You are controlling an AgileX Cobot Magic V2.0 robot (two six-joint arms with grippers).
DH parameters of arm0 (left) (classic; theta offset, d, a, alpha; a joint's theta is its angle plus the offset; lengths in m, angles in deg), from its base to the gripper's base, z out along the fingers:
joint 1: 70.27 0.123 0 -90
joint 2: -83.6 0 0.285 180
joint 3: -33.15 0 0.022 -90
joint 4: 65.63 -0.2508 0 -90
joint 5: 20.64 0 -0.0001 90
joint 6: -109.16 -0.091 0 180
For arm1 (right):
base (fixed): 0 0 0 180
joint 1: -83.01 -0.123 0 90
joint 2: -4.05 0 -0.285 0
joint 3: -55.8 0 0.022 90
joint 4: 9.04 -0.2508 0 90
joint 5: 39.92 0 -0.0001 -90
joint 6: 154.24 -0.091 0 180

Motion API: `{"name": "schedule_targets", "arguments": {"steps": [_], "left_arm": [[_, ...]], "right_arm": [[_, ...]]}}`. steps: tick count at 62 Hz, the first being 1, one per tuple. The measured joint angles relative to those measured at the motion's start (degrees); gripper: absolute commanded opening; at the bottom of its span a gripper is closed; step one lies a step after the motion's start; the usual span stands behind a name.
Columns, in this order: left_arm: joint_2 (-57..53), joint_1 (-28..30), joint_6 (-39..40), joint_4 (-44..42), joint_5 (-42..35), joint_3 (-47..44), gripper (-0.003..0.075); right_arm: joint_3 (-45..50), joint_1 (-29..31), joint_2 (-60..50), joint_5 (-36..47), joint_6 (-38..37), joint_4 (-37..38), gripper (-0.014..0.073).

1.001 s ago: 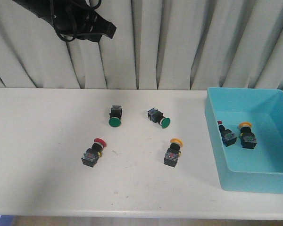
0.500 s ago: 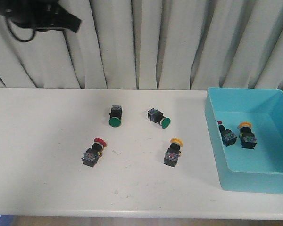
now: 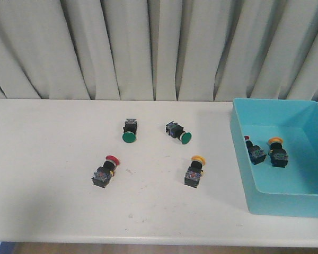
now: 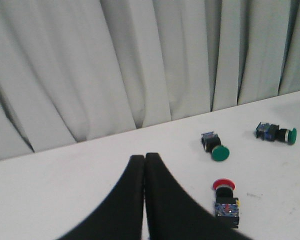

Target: Pick red and yellow buttons and place in box

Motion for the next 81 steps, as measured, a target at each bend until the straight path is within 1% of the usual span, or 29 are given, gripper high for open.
{"name": "schedule_targets", "arguments": {"steps": [3, 8, 13, 21, 37, 60, 72, 81], "left_arm": [[-4.36, 0.85, 0.28, 0.08, -1.42, -6.04, -0.0006], [-9.86, 2.45, 2.03, 0.13, -2.39, -13.23, -0.0006], [-14.24, 4.59, 3.58, 0.13, -2.93, -18.12, -0.0006], [-19.15, 7.63, 5.03, 0.13, -3.34, -22.08, -0.0006], [-27.53, 9.08, 5.51, 0.08, -4.87, -22.53, -0.0006], [-27.79, 9.08, 3.45, 0.03, -4.87, -22.53, -0.0006], [-27.79, 6.64, 3.39, 0.09, -4.87, -22.53, -0.0006], [-27.79, 6.26, 3.39, 0.13, -4.87, -22.53, -0.0006]], "right_arm": [[0.0, 0.0, 0.0, 0.0, 0.0, 0.0, -0.0008], [0.0, 0.0, 0.0, 0.0, 0.0, 0.0, -0.0008], [0.0, 0.0, 0.0, 0.0, 0.0, 0.0, -0.0008], [0.0, 0.0, 0.0, 0.0, 0.0, 0.0, -0.0008], [0.0, 0.0, 0.0, 0.0, 0.0, 0.0, -0.0008], [0.0, 0.0, 0.0, 0.0, 0.0, 0.0, -0.0008], [0.0, 0.0, 0.0, 0.0, 0.0, 0.0, -0.0008], [0.0, 0.0, 0.0, 0.0, 0.0, 0.0, -0.0008]]}}
